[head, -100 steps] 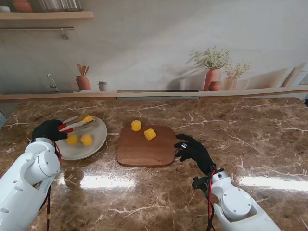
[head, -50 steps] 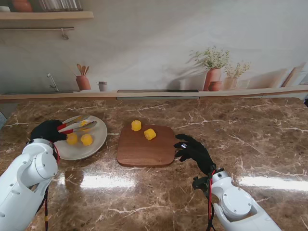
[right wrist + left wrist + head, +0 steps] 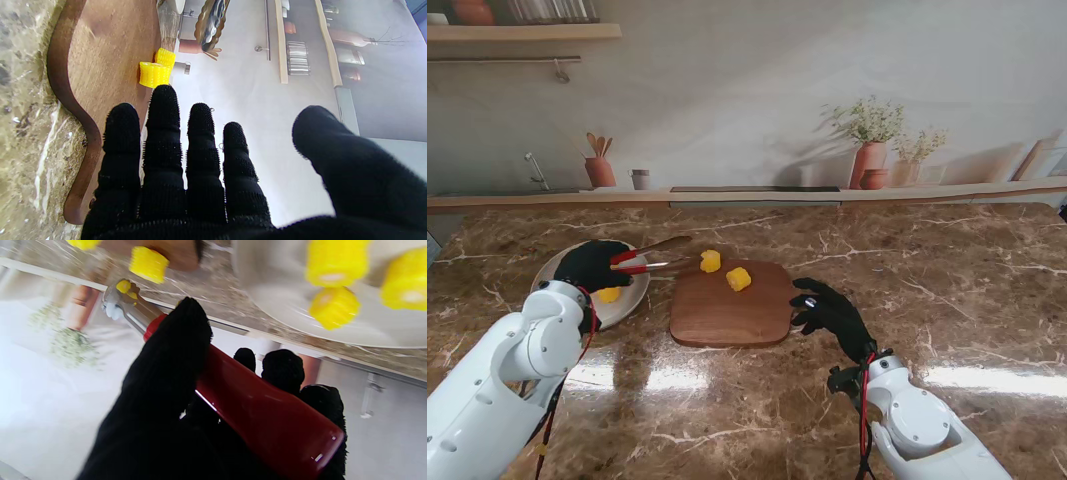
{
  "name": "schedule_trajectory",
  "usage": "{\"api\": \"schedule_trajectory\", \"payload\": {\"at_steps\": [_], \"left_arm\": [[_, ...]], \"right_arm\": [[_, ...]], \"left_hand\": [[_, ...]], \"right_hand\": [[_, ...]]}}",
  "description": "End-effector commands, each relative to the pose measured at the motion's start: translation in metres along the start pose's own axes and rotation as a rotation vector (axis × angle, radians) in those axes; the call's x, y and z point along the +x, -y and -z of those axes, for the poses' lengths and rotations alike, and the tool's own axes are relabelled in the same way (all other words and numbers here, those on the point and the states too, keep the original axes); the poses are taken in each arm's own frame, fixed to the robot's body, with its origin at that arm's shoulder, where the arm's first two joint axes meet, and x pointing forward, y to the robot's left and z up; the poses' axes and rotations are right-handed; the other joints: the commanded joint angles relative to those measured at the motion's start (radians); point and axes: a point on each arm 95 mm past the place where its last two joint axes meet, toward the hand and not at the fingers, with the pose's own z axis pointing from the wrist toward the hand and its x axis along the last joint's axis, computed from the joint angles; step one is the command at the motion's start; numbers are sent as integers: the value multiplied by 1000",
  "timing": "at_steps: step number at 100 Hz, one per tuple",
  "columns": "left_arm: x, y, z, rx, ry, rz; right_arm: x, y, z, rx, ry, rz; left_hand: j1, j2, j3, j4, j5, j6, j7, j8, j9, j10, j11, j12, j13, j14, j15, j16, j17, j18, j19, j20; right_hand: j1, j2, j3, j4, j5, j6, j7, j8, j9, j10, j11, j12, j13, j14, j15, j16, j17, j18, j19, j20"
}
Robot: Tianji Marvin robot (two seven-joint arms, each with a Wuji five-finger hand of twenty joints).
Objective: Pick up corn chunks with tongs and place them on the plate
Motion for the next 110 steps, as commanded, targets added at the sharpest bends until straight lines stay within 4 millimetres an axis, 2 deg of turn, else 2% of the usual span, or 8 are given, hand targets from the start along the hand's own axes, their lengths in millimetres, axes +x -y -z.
{"api": "schedule_trajectory", "payload": {"at_steps": [1, 21, 46, 110], "left_arm": [[19, -6, -4, -15, -52, 26], [46, -24, -15, -60, -91, 56], [65, -38, -28, -91, -83, 72], [71, -66, -32, -193, -60, 42]], "right_arm": [[-5, 2, 3, 7, 13, -13], [-7, 1, 3, -5, 10, -21], [-6, 0, 5, -17, 8, -29], [-4, 0, 9, -23, 5, -36]], "left_hand": [[46, 121, 202, 38, 25, -67, 54, 3, -42, -24, 7, -8, -4, -18, -10, -9, -3, -23, 19, 1], [39, 118, 210, 37, 22, -60, 48, 0, -52, -19, 20, -15, -4, -17, -12, -8, -2, -24, 17, 0], [31, 113, 226, 35, 21, -48, 37, -6, -62, -11, 36, -28, -6, -13, -13, -5, -2, -24, 17, 0], [13, 109, 256, 28, 18, -40, 24, -14, -80, -4, 66, -54, 0, -15, -10, -2, 4, -20, 21, 1]], "right_hand": [[-12, 10, -22, 38, -16, -15, -13, -13, 6, -10, -12, 14, -21, -2, 5, 18, -2, -4, -10, 32], [-13, 10, -22, 38, -16, -13, -12, -13, 6, -11, -12, 14, -21, -3, 5, 18, -2, -3, -10, 32], [-13, 9, -21, 38, -15, -15, -12, -13, 7, -9, -12, 14, -21, -2, 4, 18, -2, -2, -10, 32], [-13, 8, -19, 38, -12, -18, -11, -12, 10, -11, -11, 15, -22, -3, 3, 18, -4, 0, -11, 32]]}}
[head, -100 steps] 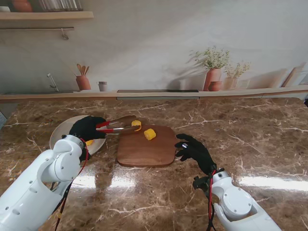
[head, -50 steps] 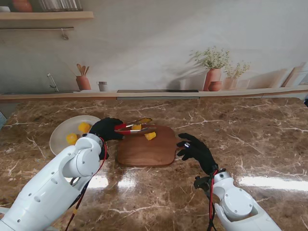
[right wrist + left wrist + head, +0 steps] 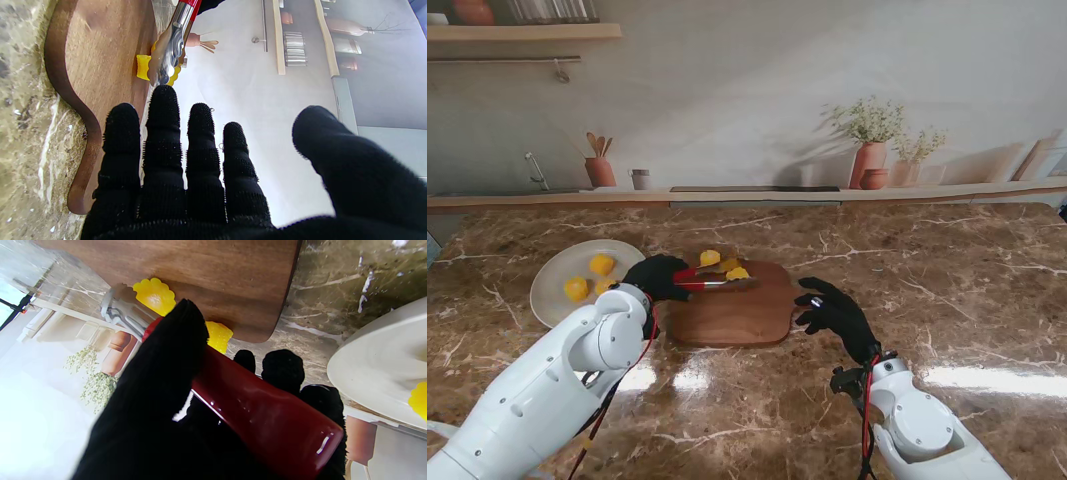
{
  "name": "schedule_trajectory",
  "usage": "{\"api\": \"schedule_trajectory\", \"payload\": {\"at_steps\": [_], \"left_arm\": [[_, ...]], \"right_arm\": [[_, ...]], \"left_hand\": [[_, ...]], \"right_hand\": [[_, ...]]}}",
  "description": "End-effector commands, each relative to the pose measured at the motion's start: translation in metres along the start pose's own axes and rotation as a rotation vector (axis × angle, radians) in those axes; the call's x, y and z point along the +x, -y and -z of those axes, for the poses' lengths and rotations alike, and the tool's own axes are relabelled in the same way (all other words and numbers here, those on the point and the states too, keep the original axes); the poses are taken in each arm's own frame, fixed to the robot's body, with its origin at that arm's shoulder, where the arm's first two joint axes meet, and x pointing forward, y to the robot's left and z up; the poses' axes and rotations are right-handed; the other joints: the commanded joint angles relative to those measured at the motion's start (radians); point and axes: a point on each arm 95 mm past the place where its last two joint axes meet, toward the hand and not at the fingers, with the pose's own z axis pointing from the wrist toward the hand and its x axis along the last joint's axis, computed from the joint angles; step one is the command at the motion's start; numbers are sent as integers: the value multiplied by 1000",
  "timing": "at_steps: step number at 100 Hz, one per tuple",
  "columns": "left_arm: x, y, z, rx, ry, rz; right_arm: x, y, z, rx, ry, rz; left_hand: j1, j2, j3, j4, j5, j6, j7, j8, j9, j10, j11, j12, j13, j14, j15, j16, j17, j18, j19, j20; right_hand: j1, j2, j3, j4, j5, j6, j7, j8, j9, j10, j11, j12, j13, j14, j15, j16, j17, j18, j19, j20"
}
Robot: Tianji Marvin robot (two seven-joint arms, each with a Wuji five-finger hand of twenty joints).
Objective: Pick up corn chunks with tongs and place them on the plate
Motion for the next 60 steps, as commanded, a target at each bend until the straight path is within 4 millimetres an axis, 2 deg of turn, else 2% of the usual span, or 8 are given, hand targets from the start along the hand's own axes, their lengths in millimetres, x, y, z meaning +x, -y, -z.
{"api": "schedule_trajectory", "payload": {"at_steps": [1, 34, 39, 48, 60], "left_arm": [[2, -5, -1, -17, 5, 4], [6, -13, 6, -67, 15, -21], [6, -14, 7, -71, 13, -25], [6, -16, 8, -66, 5, -11], [6, -16, 8, -66, -9, 5]], "right_arm": [[-4, 3, 4, 8, 11, -10], [-4, 3, 5, 3, 8, -12], [-4, 3, 5, 4, 7, -12], [-4, 3, 5, 6, 6, -13], [-3, 3, 5, 8, 6, -14]], "left_hand": [[56, 108, 202, 28, 24, -55, 61, -15, -44, -4, 30, -6, 0, -15, -10, -2, 4, -20, 21, 2], [68, 115, 196, 21, 54, -63, 78, -7, -13, 0, 29, -5, 5, -10, -9, -4, 14, -13, 26, 3], [122, 153, 107, 36, 67, -75, 95, 4, 26, -5, -36, 47, 9, -12, -7, -1, 15, -10, 29, 5], [218, 233, -1, 47, 109, -102, 138, 15, 65, -13, -46, 66, 13, 0, 3, 7, 10, 2, 39, 12], [228, 266, 28, 59, 178, -122, 179, 29, 103, -22, -27, 80, 14, 10, 12, 13, 2, 12, 45, 17]], "right_hand": [[-14, 8, -20, 37, -13, -17, -11, -12, 12, -11, -10, 15, -24, -2, 3, 18, -4, 0, -11, 32], [-14, 8, -18, 38, -11, -18, -10, -12, 12, -11, -10, 16, -21, -3, 4, 19, -3, 1, -11, 33], [-15, 9, -18, 38, -12, -18, -11, -13, 12, -10, -10, 16, -21, -3, 4, 19, -3, 0, -11, 33], [-15, 9, -19, 37, -12, -17, -11, -13, 12, -10, -10, 16, -21, -2, 4, 19, -3, 1, -11, 33], [-15, 11, -19, 37, -13, -17, -11, -13, 12, -9, -10, 16, -21, -2, 4, 19, -3, 1, -11, 33]]}}
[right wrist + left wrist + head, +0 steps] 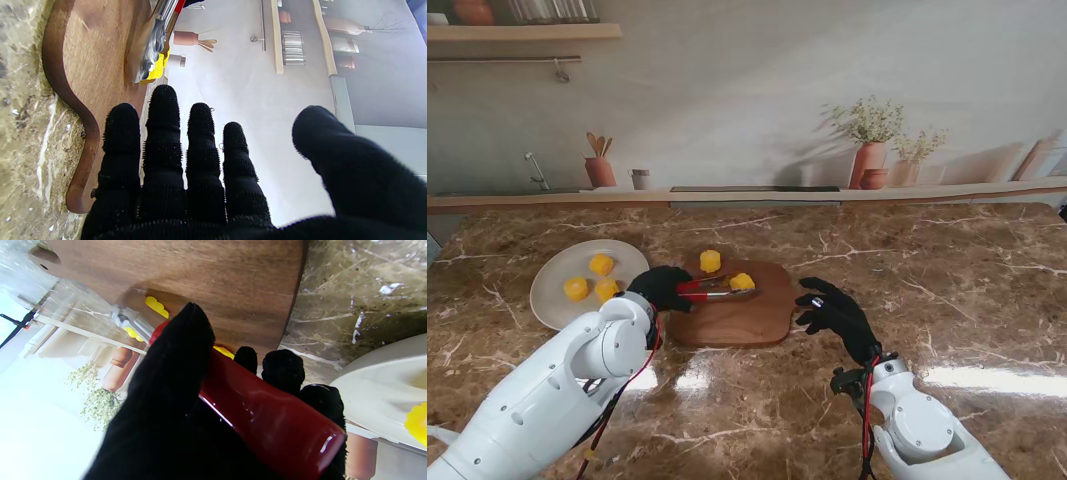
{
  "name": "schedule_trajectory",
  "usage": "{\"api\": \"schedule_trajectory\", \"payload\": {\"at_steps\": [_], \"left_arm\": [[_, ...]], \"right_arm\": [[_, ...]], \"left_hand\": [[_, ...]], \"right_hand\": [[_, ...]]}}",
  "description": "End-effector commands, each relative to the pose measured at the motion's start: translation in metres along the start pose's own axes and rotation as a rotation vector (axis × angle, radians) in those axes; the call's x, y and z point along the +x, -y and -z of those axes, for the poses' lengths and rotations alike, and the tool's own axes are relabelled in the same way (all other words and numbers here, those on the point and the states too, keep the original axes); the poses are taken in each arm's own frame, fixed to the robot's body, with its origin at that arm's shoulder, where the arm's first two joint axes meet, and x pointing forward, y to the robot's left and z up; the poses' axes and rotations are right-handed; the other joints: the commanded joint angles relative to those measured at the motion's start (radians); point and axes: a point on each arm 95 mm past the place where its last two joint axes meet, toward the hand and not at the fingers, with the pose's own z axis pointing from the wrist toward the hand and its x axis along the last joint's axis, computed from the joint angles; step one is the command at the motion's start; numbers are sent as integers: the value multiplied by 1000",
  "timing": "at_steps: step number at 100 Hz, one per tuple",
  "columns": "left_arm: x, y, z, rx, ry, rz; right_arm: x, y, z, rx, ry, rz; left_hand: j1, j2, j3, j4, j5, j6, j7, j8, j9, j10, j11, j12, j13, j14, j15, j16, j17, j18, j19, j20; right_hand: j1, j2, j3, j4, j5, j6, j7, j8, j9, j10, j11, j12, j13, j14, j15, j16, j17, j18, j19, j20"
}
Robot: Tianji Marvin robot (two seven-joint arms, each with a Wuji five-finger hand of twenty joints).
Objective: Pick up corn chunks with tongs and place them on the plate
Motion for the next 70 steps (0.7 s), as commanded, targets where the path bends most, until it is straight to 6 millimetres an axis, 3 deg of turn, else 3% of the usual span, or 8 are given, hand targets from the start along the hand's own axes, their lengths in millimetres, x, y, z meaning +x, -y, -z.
{"api": "schedule_trajectory", "payload": {"at_steps": [1, 8, 11, 40, 53, 70], "left_arm": [[1, -3, 1, -5, -15, 14], [2, -3, 0, 11, -25, 38], [3, -2, 0, 15, -28, 51], [1, 21, 14, 121, -34, 133], [-13, 42, 26, 189, 5, 115], [-48, 63, 43, 258, 95, 91]], "right_arm": [[-4, 3, 4, 13, 13, -10], [-4, 3, 4, 13, 13, -9], [-4, 3, 4, 13, 13, -9], [-2, 2, 4, 17, 15, -3], [0, 2, 3, 18, 12, 1], [1, 3, 2, 22, 12, 6]], "left_hand": [[153, 221, 127, 59, 186, -136, 154, 20, 46, -35, 12, 24, 14, 10, 13, 13, -4, 12, 45, 17], [153, 219, 151, 57, 213, -135, 180, 28, 64, -36, 27, 40, 21, 20, 25, 19, -3, 20, 55, 22], [153, 218, 159, 54, 219, -138, 190, 30, 67, -13, 29, 44, 21, 22, 29, 20, -4, 22, 58, 24], [153, 201, 200, 37, 233, -131, 206, 16, 78, -15, 32, 60, 17, 39, 46, 27, -20, 36, 64, 36], [153, 200, 200, 36, 233, -129, 206, 12, 80, -13, 30, 62, 20, 37, 47, 26, -14, 34, 65, 37], [153, 200, 198, 36, 232, -130, 205, 8, 81, -12, 28, 63, 20, 37, 47, 25, -12, 35, 65, 38]], "right_hand": [[-14, 10, -19, 37, -13, -17, -11, -13, 9, -11, -10, 16, -21, -3, 4, 19, -3, 0, -11, 33], [-14, 11, -20, 37, -13, -18, -11, -13, 9, -9, -10, 16, -20, -3, 5, 19, -3, 0, -11, 33], [-15, 10, -20, 37, -13, -18, -11, -13, 10, -9, -10, 16, -20, -1, 5, 19, -2, 0, -11, 33], [-14, 12, -22, 37, -15, -16, -13, -14, 9, -11, -11, 16, -21, -2, 4, 19, -3, 0, -11, 33], [-14, 12, -23, 38, -15, -17, -13, -14, 9, -9, -11, 16, -21, -1, 4, 19, -3, 0, -11, 33], [-14, 13, -23, 38, -14, -16, -12, -14, 9, -10, -11, 16, -22, -1, 3, 19, -3, 0, -12, 33]]}}
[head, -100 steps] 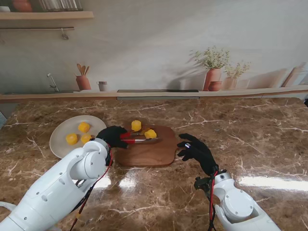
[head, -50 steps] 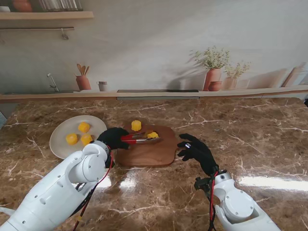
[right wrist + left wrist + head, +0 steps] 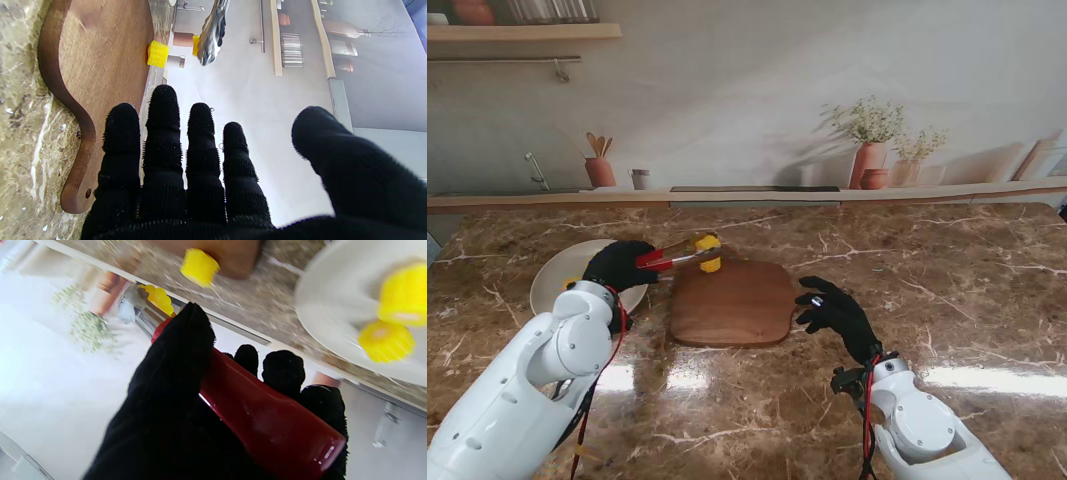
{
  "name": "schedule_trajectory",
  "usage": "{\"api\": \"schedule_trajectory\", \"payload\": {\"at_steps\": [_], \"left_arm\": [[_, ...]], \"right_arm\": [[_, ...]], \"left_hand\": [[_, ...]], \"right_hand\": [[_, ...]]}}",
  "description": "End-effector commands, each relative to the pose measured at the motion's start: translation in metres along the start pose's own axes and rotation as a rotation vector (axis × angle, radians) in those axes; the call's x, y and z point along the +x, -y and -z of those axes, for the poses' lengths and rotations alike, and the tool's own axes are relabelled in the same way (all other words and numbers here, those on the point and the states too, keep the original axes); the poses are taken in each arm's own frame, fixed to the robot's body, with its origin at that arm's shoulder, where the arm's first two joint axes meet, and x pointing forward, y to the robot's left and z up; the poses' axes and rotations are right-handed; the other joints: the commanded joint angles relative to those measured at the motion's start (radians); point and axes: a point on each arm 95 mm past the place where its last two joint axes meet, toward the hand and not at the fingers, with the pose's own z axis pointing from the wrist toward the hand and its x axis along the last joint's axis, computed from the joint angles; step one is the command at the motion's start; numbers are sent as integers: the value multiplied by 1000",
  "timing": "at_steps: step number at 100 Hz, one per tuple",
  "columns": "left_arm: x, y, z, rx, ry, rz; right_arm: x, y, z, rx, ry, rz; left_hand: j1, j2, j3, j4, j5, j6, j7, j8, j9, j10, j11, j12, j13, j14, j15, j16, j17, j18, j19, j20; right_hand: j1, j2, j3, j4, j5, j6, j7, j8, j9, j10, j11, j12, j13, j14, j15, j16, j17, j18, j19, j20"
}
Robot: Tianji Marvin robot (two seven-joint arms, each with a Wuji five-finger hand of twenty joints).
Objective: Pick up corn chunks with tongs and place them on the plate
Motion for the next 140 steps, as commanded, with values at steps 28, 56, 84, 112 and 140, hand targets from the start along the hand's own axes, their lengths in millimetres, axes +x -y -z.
{"api": "schedule_trajectory", "payload": {"at_steps": [28, 56, 84, 112, 140], "left_arm": [[-67, 43, 29, 120, 167, -78], [-102, 56, 41, 170, 271, -133], [-122, 43, 41, 133, 343, -158], [-125, 42, 44, 95, 355, -176], [-123, 46, 49, 91, 335, -190]], "right_arm": [[0, 6, 0, 28, 14, 2], [4, 7, -2, 37, 11, 19], [5, 8, -3, 45, 14, 23], [5, 8, -4, 41, 9, 22], [4, 8, -4, 40, 4, 21]], "left_hand": [[152, 203, 196, 36, 198, -127, 195, -10, 51, -14, 13, 19, 20, 33, 46, 14, -9, 21, 61, 37], [152, 203, 189, 38, 191, -127, 190, -15, 53, -35, 13, 18, 23, 29, 47, 14, -3, 17, 62, 38], [152, 209, 134, 47, 120, -112, 137, -36, 18, -26, -1, 8, 17, 10, 40, 10, -1, -2, 56, 34], [72, 101, 156, 61, 63, -91, 71, -23, -32, -22, -18, -16, -6, -2, 4, -2, -13, -24, 29, 16], [-12, 61, 243, 39, 49, -83, 54, -25, -62, -23, -5, -37, -17, -9, -12, -7, -17, -29, 17, 11]], "right_hand": [[-13, 8, -24, 38, -15, -16, -13, -14, 7, -10, -13, 15, -22, -2, 3, 19, -4, 0, -13, 33], [-14, 8, -24, 38, -15, -16, -13, -14, 5, -10, -13, 15, -22, -1, 2, 18, -4, 0, -13, 33], [-12, 8, -24, 38, -16, -16, -13, -14, 5, -9, -13, 15, -22, -3, 2, 18, -4, 0, -13, 33], [-12, 7, -24, 38, -15, -17, -12, -14, 6, -9, -13, 15, -22, -1, 2, 18, -4, 1, -13, 33], [-12, 7, -23, 38, -16, -16, -13, -14, 5, -9, -14, 14, -22, -2, 2, 18, -4, 1, -14, 33]]}}
